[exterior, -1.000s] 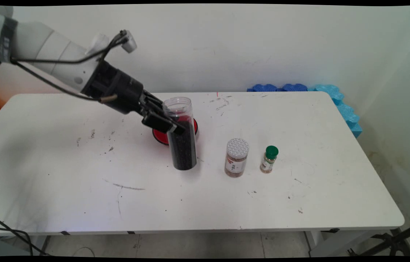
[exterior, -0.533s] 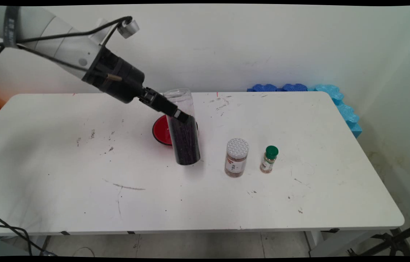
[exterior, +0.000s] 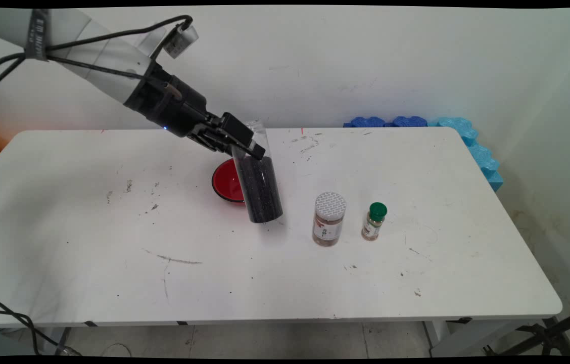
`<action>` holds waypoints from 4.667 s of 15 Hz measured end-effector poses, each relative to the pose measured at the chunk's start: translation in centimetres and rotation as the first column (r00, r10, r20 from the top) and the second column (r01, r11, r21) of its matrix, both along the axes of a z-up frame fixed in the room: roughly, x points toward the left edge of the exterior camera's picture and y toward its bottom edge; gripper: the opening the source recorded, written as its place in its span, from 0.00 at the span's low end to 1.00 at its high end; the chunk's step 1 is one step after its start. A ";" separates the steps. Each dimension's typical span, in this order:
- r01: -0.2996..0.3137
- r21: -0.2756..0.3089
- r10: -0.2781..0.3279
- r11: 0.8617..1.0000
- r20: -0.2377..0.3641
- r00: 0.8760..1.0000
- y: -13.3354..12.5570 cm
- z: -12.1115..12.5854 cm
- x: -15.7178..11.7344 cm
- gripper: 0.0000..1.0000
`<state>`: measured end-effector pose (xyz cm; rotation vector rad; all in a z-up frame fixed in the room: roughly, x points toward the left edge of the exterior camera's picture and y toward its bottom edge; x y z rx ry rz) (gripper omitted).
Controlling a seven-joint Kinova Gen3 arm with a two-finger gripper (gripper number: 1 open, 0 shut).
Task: Pour the black seasoning powder in the red bowl
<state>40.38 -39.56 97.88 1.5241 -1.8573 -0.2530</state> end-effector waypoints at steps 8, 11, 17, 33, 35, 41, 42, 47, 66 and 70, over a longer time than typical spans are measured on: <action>-0.127 0.140 0.133 0.982 -0.033 0.991 -1.5 -0.7 0.0 0.00; -0.169 0.194 0.181 0.966 -0.046 0.982 -1.9 -1.0 0.0 0.00; -0.278 0.302 0.306 0.912 -0.050 0.951 -2.5 -2.0 0.1 0.00; -0.411 0.545 0.522 0.731 -0.058 0.851 -4.6 -4.3 0.0 0.00; -0.417 0.561 0.536 0.715 -0.056 0.843 -4.8 -4.5 0.0 0.00; -0.436 0.630 0.590 0.642 -0.043 0.806 -5.9 -5.3 -0.1 0.00; -0.438 0.638 0.597 0.633 -0.041 0.801 -6.1 -5.4 -0.1 0.00; -0.446 0.676 0.628 0.587 -0.032 0.778 -6.7 -5.9 0.0 0.00; -0.441 0.790 0.724 0.425 -0.005 0.689 -8.7 -7.4 0.1 0.00; -0.438 0.804 0.736 0.403 0.000 0.677 -8.8 -7.6 0.2 0.00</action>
